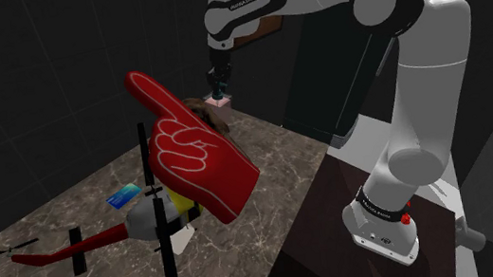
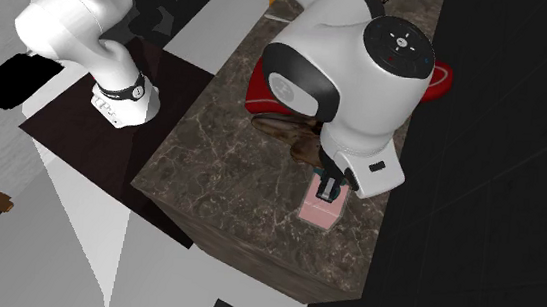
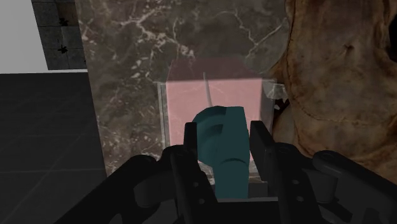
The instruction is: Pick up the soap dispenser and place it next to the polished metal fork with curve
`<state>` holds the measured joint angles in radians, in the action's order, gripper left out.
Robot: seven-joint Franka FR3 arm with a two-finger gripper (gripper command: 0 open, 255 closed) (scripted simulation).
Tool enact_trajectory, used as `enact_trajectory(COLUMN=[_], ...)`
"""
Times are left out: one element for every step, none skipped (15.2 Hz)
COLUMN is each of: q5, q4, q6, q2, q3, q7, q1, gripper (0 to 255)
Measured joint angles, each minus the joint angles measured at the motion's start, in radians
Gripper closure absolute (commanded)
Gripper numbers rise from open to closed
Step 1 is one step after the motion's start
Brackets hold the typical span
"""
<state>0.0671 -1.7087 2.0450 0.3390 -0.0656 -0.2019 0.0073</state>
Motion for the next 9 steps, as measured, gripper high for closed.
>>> enact_trajectory(q5=[0.0, -0.001, -0.001, -0.002, -0.002, -0.003, -0.003, -0.004, -0.004], q4=[0.003, 0.011, 0.014, 0.02, 0.032, 0.04, 0.045, 0.058, 0.067], q6=[-0.005, -0.015, -0.024, -0.035, -0.049, -0.06, -0.07, -0.084, -0.095], q2=[-0.001, -0.004, -0.009, -0.014, -0.016, -0.019, -0.025, -0.026, -0.027], q3=[0.0, 0.0, -0.001, -0.001, -0.001, -0.001, -0.001, -0.001, -0.002], q7=[0.0, 0.001, 0.001, 0.001, 0.003, 0.003, 0.004, 0.005, 0.004], q1=[0.0, 0.0, 0.0, 0.0, 0.0, 0.0, 0.0, 0.0, -0.001], gripper=[255, 255, 255, 255, 255, 255, 255, 255, 255])
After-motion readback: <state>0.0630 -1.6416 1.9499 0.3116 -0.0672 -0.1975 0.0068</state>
